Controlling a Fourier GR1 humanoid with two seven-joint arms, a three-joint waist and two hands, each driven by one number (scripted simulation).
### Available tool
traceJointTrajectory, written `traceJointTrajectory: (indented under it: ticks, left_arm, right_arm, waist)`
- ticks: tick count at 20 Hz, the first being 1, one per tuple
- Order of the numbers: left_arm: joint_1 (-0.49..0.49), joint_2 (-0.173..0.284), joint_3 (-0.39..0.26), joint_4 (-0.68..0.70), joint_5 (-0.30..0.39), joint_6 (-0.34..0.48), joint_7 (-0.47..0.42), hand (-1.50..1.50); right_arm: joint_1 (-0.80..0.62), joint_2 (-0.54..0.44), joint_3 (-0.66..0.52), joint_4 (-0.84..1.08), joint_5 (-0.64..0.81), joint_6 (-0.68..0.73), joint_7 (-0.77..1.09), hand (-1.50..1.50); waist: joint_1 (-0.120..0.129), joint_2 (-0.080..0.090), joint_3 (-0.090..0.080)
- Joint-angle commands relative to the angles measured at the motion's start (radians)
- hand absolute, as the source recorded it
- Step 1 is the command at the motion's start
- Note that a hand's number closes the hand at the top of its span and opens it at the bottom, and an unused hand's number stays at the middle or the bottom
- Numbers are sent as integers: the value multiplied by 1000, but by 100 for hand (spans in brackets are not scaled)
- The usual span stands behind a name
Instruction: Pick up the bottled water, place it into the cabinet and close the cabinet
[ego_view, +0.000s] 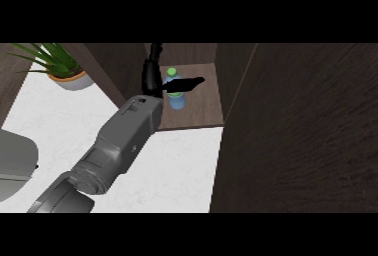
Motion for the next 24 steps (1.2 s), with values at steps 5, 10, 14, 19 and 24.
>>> traceJointTrajectory:
  ticks: [5, 10, 14, 19, 24]
  left_arm:
    - [-28, -5, 21, -26, 3, -136, -28, -150]
    - [-13, -5, 28, -79, 27, -319, -55, -150]
    - [4, -5, 3, -148, 66, -346, -14, -150]
    - [146, -6, -84, -334, 146, -353, 6, -150]
    - [309, -6, -156, -535, 141, -318, 53, -150]
  right_arm:
    - [27, 18, 4, -10, -22, 8, -27, -150]
    - [56, -4, -3, -77, -15, 14, 27, -150]
    - [32, 22, -6, -28, -25, 16, 9, -150]
    - [3, 6, -65, -67, -32, 20, 72, -150]
    - [45, 23, -11, -40, 19, 20, 8, -150]
  waist:
    - [9, -3, 0]
    - [8, -8, 0]
    - [27, -16, 1]
    - [54, -26, 1]
    - [73, -32, 1]
